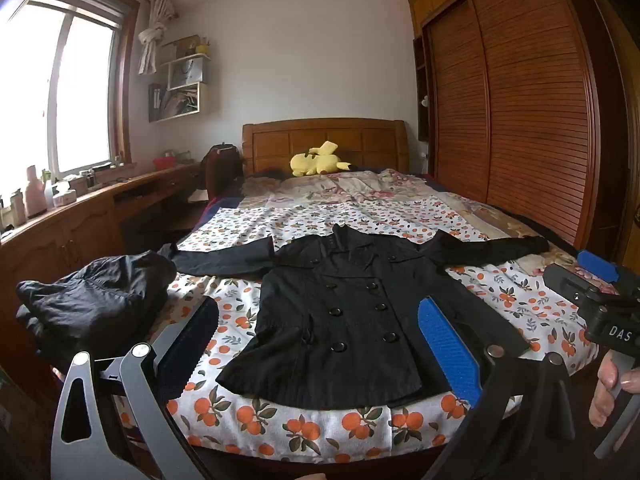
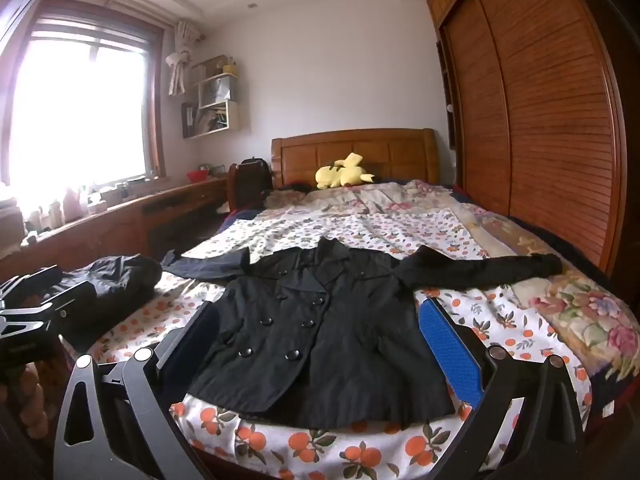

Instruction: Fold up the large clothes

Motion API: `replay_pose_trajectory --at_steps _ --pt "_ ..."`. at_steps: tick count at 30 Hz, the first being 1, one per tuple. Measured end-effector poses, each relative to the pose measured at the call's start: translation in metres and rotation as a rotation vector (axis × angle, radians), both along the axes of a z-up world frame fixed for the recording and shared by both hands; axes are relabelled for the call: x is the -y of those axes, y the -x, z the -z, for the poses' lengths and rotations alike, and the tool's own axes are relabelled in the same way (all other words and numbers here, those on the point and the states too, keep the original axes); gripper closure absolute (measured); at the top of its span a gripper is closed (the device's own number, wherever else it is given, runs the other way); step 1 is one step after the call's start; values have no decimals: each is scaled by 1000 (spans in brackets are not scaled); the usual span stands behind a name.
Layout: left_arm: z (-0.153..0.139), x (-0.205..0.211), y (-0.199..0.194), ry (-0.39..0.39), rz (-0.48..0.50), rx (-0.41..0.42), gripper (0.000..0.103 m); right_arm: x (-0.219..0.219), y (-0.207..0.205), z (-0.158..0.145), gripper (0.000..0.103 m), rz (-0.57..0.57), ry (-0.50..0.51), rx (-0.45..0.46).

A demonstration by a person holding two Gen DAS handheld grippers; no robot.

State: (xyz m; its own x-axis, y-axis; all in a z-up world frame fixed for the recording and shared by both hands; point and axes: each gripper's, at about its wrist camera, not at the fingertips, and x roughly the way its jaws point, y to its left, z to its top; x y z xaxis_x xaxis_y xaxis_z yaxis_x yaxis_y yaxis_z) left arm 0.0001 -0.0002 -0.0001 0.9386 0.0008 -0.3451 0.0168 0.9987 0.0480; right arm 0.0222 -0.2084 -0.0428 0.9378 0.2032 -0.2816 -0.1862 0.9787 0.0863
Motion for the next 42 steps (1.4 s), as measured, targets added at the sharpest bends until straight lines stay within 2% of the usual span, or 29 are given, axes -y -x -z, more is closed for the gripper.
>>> replay_pose_trajectory --at_steps 42 --pt "-7 7 7 -8 1 18 2 1 1 -1 6 1 3 1"
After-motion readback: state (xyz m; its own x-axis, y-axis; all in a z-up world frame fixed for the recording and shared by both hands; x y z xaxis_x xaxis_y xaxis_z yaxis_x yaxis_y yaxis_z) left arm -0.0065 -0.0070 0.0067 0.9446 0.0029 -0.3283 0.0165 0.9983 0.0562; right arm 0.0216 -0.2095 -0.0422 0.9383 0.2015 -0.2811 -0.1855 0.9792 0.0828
